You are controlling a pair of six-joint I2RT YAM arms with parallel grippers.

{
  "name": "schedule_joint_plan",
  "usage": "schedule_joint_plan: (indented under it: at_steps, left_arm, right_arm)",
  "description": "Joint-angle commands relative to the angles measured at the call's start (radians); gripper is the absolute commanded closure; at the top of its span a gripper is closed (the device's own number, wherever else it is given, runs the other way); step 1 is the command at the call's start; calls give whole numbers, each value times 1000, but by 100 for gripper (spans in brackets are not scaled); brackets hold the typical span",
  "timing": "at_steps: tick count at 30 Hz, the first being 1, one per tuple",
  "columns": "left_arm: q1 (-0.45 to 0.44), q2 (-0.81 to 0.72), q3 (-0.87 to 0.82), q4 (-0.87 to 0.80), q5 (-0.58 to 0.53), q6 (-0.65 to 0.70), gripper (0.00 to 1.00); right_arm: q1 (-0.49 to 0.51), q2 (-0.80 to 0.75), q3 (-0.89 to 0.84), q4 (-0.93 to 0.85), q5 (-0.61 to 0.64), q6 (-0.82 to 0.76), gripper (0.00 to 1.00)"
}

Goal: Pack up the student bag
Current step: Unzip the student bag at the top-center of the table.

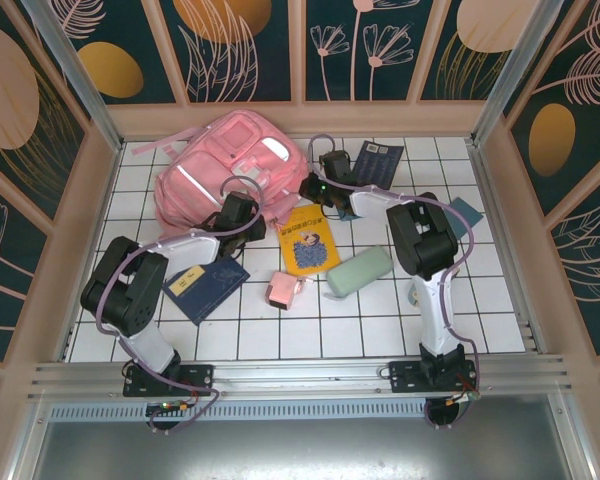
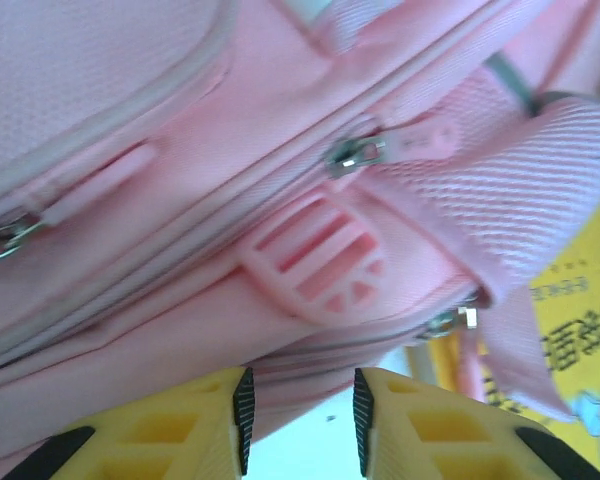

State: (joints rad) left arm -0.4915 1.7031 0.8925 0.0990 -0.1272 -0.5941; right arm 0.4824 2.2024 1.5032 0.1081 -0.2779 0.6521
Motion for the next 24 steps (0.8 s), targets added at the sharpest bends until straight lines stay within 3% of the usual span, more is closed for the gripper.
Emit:
schedule_joint_plan:
  at_steps: [1, 3, 8, 13, 17, 24]
  left_arm:
    - [-1, 42, 24, 11, -102, 13, 70]
    - [3, 80, 41, -17, -139, 50, 75]
    - [60, 170, 74, -89, -229, 81, 75]
    - [172, 189, 116, -87, -230, 125, 73]
    - [195, 196, 151, -90, -231, 176, 72]
    - [200, 185, 167, -91, -156, 173, 70]
  right_arm:
    - [-4, 43, 51, 5, 30, -29, 100]
    - [3, 41, 56, 2, 26, -29, 100]
    - [24, 31, 80, -13, 9, -26, 100]
    - [59, 50, 117, -27, -10, -23, 100]
    - [104, 93, 165, -52, -8, -22, 100]
    - [93, 129, 180, -90, 56, -38, 100]
